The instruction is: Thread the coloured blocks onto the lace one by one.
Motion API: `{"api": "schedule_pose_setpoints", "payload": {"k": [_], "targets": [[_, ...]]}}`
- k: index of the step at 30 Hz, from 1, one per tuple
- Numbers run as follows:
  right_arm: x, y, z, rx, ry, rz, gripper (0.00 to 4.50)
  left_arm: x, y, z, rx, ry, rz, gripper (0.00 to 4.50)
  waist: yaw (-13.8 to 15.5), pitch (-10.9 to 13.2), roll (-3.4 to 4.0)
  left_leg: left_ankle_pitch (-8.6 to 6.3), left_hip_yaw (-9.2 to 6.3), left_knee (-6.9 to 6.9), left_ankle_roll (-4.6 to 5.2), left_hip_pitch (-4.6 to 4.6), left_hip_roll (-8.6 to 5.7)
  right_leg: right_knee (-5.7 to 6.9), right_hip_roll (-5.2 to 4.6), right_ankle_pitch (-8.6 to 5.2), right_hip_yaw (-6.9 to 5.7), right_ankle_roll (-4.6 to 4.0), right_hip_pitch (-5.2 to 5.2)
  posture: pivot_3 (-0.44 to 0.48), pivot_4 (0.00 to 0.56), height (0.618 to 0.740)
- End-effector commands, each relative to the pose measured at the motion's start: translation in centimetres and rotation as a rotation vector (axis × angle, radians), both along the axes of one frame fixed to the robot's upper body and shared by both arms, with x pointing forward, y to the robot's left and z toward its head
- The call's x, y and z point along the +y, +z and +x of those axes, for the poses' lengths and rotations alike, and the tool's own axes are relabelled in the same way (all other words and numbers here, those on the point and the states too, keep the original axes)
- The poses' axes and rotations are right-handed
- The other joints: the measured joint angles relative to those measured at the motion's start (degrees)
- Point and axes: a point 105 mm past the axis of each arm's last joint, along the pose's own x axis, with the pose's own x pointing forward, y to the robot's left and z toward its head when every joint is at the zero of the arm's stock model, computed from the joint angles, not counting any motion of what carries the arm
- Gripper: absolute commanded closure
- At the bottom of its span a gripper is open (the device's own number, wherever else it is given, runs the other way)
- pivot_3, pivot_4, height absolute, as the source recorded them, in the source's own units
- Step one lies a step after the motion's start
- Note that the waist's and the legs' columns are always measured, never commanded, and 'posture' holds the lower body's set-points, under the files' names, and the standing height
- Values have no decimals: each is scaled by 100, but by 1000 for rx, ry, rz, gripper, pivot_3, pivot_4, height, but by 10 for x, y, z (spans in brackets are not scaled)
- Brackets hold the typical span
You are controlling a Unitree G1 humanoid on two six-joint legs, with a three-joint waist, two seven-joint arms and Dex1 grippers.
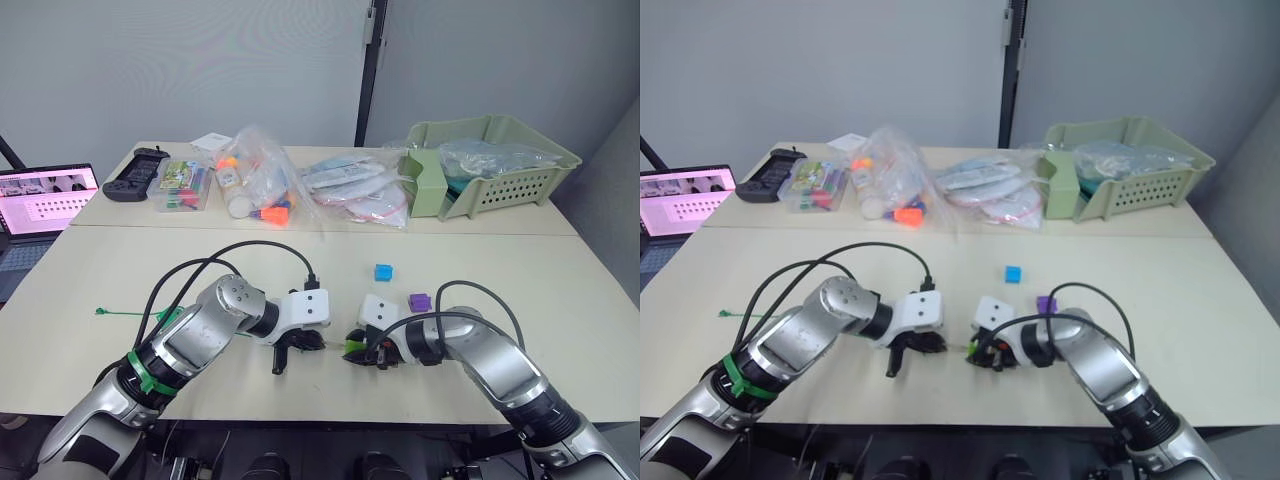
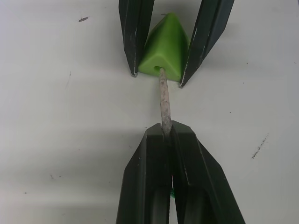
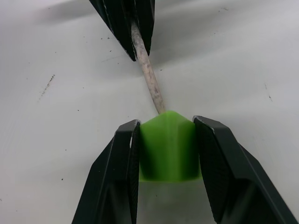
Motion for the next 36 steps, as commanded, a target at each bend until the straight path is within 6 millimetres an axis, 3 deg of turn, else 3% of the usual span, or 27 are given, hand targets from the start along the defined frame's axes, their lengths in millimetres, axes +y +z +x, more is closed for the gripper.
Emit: {"api": "schedule_pose_setpoints", "payload": {"k": [1,10,23,36], "targets": [[6,-15,-12,77,27,-17,3243,-7,9,-2,-41,-30,-11,4500,-1,0,0,0,0,0,0,0,0,0,0,0,0,0,0,0,150,740],[8,-14,-10,75,26,-13,3243,-16,6,-3,-34,-54,-23,4500,-4,0,0,0,1,0,0,1,0,0,1,0,0,0,0,0,150,740],[14,-13,-11,81,17,1,3243,-47,2,-5,-9,-119,-85,4500,18,-6,-2,1,5,2,0,10,0,-4,1,0,0,1,14,0,150,740],[11,-17,-13,91,12,-21,3243,-42,27,-7,-23,-139,-121,4500,9,-6,-2,0,3,3,0,6,1,-3,1,0,0,1,8,0,150,740]]}}
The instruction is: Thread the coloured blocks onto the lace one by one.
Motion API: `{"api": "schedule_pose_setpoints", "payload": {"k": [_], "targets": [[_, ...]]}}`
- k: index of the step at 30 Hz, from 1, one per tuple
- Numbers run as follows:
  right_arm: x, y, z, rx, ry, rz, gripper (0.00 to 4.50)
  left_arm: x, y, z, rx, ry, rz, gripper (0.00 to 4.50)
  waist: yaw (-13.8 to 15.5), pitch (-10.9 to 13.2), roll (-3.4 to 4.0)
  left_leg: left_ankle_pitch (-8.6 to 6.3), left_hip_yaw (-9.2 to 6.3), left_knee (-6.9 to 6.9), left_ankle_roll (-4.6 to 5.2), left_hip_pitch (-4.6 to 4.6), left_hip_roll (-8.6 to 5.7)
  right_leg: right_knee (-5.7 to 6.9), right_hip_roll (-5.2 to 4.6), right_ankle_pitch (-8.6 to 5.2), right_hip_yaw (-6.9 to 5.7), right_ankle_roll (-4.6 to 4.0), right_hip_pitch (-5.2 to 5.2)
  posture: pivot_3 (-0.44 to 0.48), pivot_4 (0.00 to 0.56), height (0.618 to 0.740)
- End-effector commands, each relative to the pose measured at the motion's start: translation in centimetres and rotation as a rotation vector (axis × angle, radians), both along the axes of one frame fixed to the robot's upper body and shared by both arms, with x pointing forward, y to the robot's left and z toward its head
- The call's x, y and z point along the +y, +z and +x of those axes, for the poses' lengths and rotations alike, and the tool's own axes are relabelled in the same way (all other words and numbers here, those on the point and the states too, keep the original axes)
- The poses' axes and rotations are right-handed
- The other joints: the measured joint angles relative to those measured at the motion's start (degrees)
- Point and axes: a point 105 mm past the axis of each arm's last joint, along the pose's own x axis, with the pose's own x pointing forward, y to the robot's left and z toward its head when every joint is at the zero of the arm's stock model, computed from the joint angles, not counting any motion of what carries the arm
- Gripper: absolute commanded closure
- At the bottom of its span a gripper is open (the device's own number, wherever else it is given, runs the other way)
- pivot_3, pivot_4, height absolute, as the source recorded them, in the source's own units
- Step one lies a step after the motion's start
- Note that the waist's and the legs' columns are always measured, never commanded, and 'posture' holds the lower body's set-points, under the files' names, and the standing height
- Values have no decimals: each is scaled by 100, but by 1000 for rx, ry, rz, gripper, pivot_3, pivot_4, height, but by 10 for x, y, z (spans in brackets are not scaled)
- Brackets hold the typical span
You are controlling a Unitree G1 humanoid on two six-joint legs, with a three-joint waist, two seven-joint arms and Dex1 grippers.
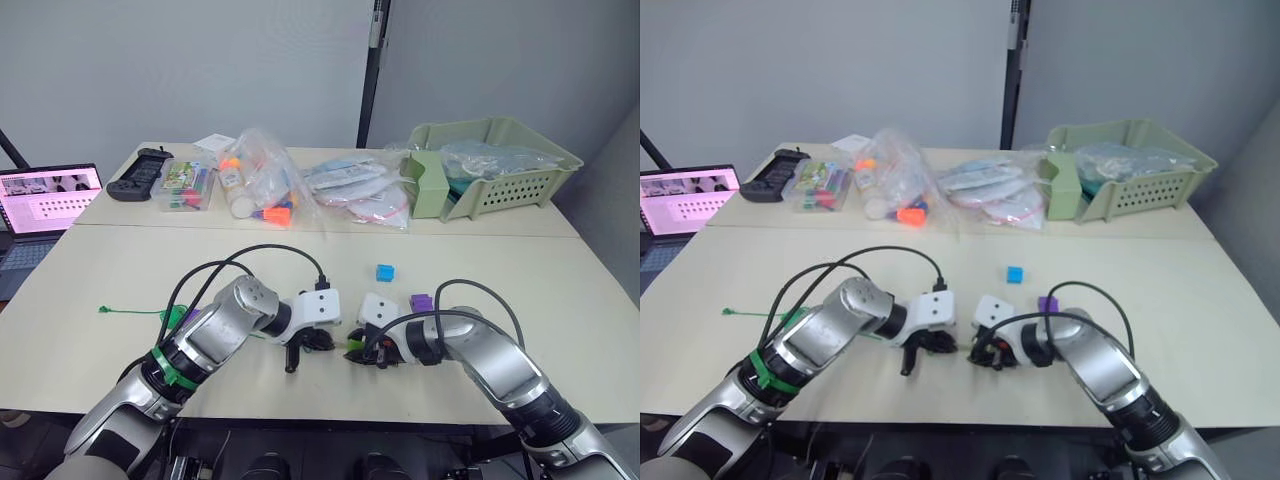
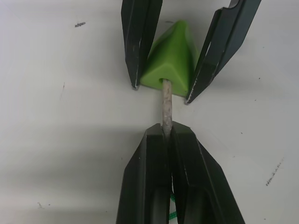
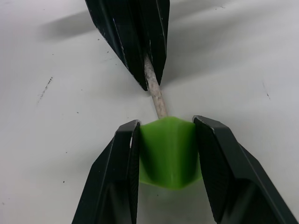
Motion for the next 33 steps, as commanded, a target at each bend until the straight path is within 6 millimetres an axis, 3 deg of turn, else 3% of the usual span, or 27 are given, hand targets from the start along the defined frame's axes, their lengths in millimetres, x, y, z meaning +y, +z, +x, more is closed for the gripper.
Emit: {"api": "schedule_pose_setpoints", "payload": {"k": [1,9,23,33], "targets": [[8,-19,-12,80,35,-25,3243,-21,33,-13,-74,-121,-87,4500,-6,0,0,0,0,0,0,-1,0,0,0,0,0,0,-1,0,150,740],[6,-22,-13,86,25,-47,3243,-12,30,-11,-120,-96,16,4500,-56,0,0,0,0,-1,0,-1,5,2,4,0,0,0,-5,0,150,740],[0,-26,-16,101,20,-68,3243,0,25,-12,-121,-40,36,4500,-32,0,0,0,-1,-2,0,-2,2,0,2,0,0,0,-3,0,150,740],[3,-28,-18,119,27,-64,3243,-10,20,-16,-41,-20,-44,4500,7,0,0,0,-1,-2,0,-3,-1,-1,-1,0,0,1,-1,0,150,740]]}}
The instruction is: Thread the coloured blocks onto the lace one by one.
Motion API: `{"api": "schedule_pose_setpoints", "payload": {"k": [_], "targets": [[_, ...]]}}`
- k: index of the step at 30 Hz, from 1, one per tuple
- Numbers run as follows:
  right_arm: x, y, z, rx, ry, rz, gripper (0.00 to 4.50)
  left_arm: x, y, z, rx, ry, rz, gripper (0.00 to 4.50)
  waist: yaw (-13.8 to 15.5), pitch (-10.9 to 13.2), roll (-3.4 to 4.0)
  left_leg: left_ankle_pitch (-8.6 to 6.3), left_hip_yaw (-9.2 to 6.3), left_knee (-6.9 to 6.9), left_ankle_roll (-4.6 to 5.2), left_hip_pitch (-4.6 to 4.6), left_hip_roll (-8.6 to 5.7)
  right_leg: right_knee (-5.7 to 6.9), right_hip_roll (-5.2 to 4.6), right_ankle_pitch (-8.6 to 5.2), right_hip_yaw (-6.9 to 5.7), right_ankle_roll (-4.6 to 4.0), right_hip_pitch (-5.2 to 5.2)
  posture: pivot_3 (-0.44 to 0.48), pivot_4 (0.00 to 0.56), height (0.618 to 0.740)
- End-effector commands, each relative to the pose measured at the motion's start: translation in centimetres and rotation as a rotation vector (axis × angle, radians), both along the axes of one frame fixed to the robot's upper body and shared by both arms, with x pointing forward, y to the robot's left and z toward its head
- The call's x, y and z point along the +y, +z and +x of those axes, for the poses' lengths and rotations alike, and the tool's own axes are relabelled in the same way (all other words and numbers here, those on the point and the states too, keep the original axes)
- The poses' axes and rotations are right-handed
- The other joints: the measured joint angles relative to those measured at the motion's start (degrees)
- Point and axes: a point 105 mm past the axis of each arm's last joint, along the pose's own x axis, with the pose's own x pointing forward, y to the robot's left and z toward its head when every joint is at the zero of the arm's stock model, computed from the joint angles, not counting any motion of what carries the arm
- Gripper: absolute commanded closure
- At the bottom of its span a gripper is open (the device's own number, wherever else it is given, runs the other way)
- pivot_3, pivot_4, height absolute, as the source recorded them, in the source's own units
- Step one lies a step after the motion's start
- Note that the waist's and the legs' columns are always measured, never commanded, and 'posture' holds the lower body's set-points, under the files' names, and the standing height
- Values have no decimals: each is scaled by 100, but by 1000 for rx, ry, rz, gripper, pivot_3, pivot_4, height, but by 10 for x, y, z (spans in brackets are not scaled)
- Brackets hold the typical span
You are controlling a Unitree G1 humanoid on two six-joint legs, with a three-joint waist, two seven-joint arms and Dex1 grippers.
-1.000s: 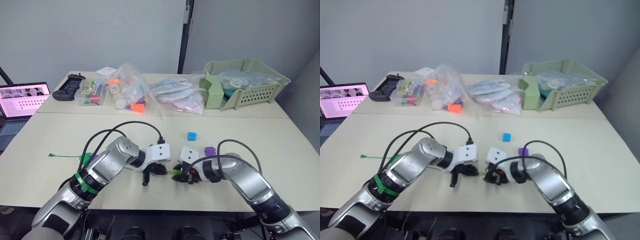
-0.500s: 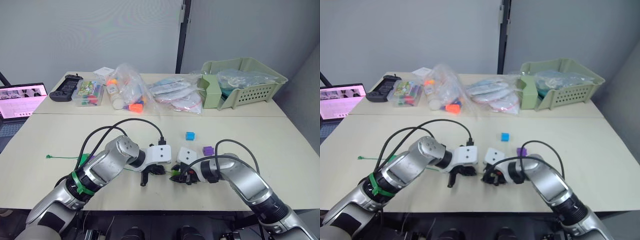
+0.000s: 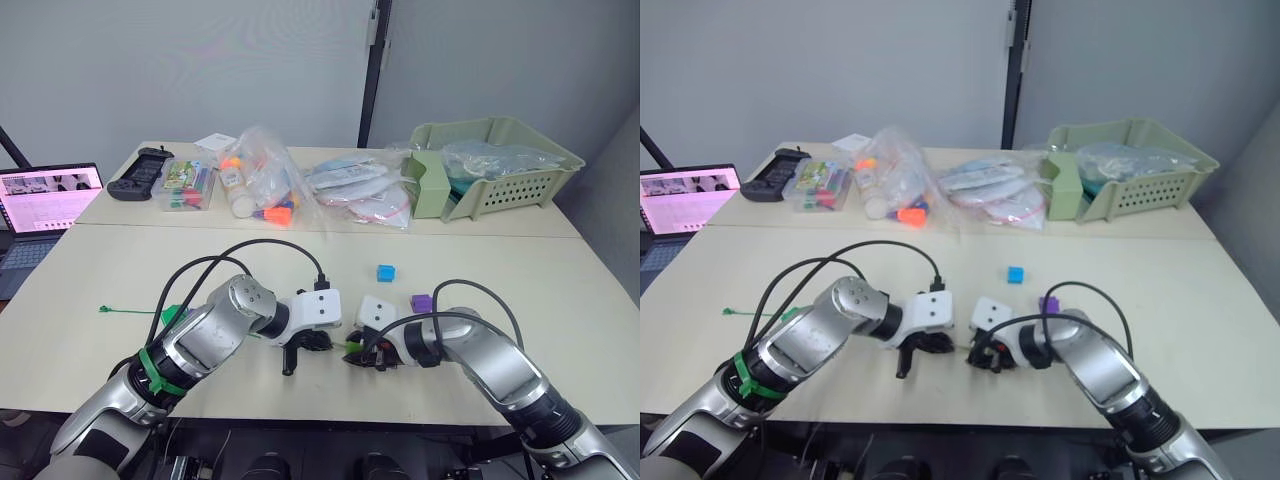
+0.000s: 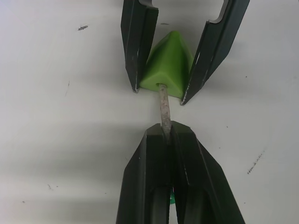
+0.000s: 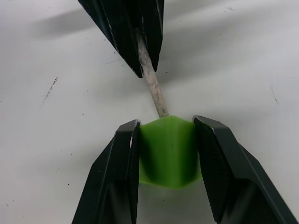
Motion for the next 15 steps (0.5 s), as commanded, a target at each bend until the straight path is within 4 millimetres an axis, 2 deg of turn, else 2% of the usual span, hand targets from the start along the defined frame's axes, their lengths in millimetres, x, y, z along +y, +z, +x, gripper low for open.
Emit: {"api": "schedule_pose_setpoints", "payload": {"k": [1,2,4,9,15], "targets": [[6,-29,-16,131,18,-31,3243,-13,8,-6,3,-46,-74,4500,1,0,0,0,0,0,0,0,0,0,0,0,0,0,1,0,150,740],[6,-32,-17,137,15,-32,3243,-13,6,-6,9,-44,-75,4500,1,-1,-1,0,0,0,0,1,0,0,0,0,0,0,2,0,150,740],[5,-36,-17,149,4,-26,2224,-12,3,-5,12,-39,-71,4500,0,-3,-3,0,0,0,0,7,0,-1,0,0,0,0,8,0,150,740],[-1,-36,-12,140,-7,-21,596,-10,4,-4,9,-42,-68,4500,-55,-4,-3,0,0,0,0,9,10,-1,4,0,1,0,4,0,150,740],[-11,-29,-12,124,-16,-3,596,-7,6,-2,-5,-44,-58,4500,-7,-5,-3,0,1,0,0,14,4,2,2,-1,2,-1,8,0,150,740]]}}
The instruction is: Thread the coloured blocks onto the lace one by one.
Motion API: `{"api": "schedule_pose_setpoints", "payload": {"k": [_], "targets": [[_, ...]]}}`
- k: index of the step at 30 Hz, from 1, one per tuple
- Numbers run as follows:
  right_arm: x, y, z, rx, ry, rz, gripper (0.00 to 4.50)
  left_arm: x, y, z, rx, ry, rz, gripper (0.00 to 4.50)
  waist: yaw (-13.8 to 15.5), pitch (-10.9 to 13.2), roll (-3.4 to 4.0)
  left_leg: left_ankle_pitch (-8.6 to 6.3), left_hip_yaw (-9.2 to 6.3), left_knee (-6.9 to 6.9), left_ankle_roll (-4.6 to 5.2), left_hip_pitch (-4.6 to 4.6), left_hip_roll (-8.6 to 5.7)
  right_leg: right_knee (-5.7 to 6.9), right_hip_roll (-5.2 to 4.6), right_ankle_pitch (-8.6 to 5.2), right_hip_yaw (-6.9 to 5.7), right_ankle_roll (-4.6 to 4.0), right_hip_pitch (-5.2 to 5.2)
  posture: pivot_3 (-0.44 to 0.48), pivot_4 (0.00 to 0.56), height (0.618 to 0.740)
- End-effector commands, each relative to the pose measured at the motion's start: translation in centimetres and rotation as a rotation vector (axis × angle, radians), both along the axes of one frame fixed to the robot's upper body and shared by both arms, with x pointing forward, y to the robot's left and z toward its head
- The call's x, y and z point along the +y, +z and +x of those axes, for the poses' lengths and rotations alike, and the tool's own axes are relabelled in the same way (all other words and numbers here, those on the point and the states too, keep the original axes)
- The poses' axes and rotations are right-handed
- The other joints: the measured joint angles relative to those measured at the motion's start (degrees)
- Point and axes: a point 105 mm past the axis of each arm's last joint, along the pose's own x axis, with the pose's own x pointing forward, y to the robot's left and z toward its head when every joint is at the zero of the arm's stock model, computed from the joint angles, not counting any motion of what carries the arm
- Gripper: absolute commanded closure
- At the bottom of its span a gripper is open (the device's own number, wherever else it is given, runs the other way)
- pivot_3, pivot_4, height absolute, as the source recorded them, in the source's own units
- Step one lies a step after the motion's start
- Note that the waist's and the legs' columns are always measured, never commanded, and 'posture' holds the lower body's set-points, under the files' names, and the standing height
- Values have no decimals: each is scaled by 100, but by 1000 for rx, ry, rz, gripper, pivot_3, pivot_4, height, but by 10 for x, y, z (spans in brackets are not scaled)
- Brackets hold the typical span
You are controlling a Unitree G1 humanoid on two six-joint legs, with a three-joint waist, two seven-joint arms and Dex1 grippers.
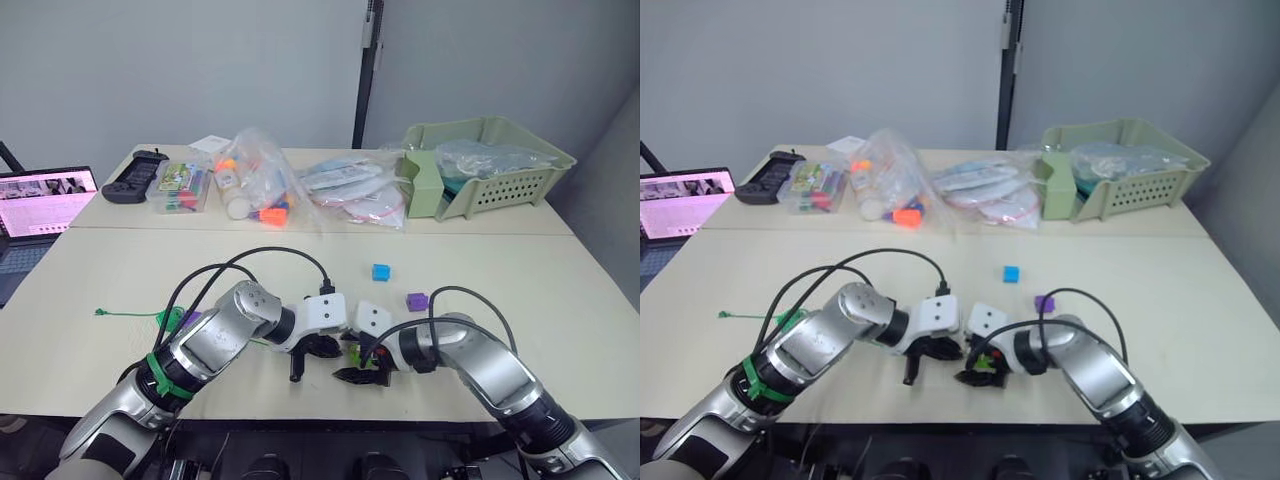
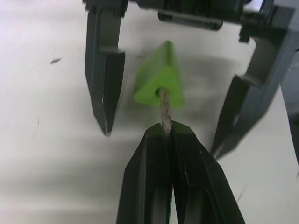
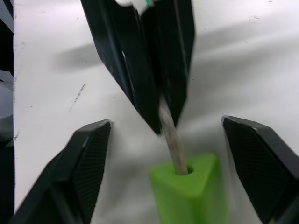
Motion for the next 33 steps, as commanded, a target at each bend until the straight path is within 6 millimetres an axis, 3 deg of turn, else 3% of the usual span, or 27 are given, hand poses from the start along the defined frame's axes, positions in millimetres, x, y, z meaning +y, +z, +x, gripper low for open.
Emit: {"api": "schedule_pose_setpoints", "payload": {"k": [1,7,13,21,24,29,33], "targets": [[-17,-22,-7,93,-42,-47,596,-3,12,2,-45,-19,-19,4500,34,0,0,0,0,0,0,-1,-2,-1,-2,0,0,0,1,0,150,740],[-39,-12,-9,72,-46,-36,596,-3,13,2,-47,-23,-18,4500,75,0,0,0,-1,1,0,-13,-14,-6,-11,-2,0,5,-1,0,150,740],[-47,-12,-12,71,-55,-46,596,-3,12,3,-46,-26,-17,4500,78,1,0,0,0,1,0,-16,-12,-14,-9,-3,-1,6,-1,0,150,740],[-33,-13,-8,58,-70,-10,596,-4,12,3,-44,-32,-12,4500,38,1,-1,0,1,1,0,-15,-8,-15,-6,-3,-1,6,0,0,150,740],[-33,-13,-5,46,-80,-11,1413,-4,12,3,-48,-36,-6,4500,14,1,-1,0,0,1,0,-12,-4,-11,-2,-3,0,5,-2,0,150,740],[-32,-14,-5,46,-78,-11,3153,-4,12,2,-50,-40,-5,4500,22,0,-1,0,-1,1,0,-14,-6,-5,-4,-3,0,5,-5,0,150,740],[-31,-14,-5,38,-72,-11,3211,-7,10,1,-46,-45,-7,4500,23,1,-1,0,0,1,0,-14,-5,-6,-3,-3,0,5,-5,0,150,740]]}}
